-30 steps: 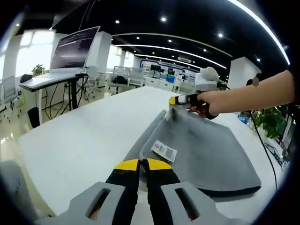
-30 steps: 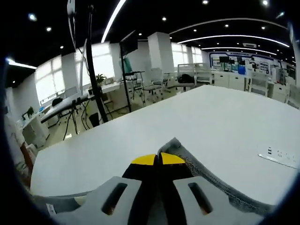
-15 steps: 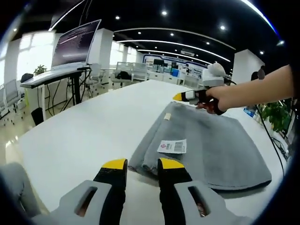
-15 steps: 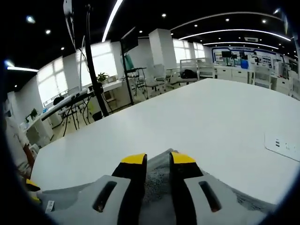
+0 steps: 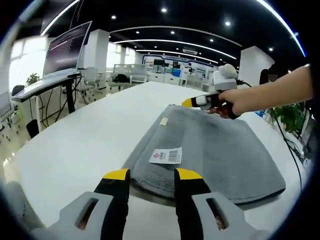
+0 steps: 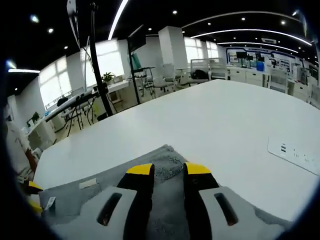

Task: Fold the towel on the table until its edges align and the towel forms a compact rectangular stack.

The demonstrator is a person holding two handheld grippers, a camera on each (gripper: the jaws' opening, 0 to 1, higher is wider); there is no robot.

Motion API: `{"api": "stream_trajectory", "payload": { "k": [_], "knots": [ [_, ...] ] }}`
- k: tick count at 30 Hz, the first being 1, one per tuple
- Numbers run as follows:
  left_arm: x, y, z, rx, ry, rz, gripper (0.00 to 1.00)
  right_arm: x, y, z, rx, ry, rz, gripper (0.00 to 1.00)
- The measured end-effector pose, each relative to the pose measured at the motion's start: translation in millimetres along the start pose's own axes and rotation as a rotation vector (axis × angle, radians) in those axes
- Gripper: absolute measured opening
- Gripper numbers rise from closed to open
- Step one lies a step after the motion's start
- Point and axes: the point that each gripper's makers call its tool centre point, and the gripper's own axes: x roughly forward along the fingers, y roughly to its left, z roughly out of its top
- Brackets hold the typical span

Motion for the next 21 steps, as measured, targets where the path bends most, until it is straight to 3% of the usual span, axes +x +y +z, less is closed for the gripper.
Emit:
{"api": "stream_trajectory", "payload": {
  "k": [12, 21],
  "knots": [
    [-17, -48.8, 5.1, 0.121, 0.03, -0.085, 0.39, -46, -35, -18.3, -0.042, 0.059, -0.027, 0.21],
    [-32, -105.3, 5.7, 0.213, 0.057, -0.22, 0.39, -84, -68, -27.2, -0.044, 0.073, -0.056, 0.21]
  ]
}}
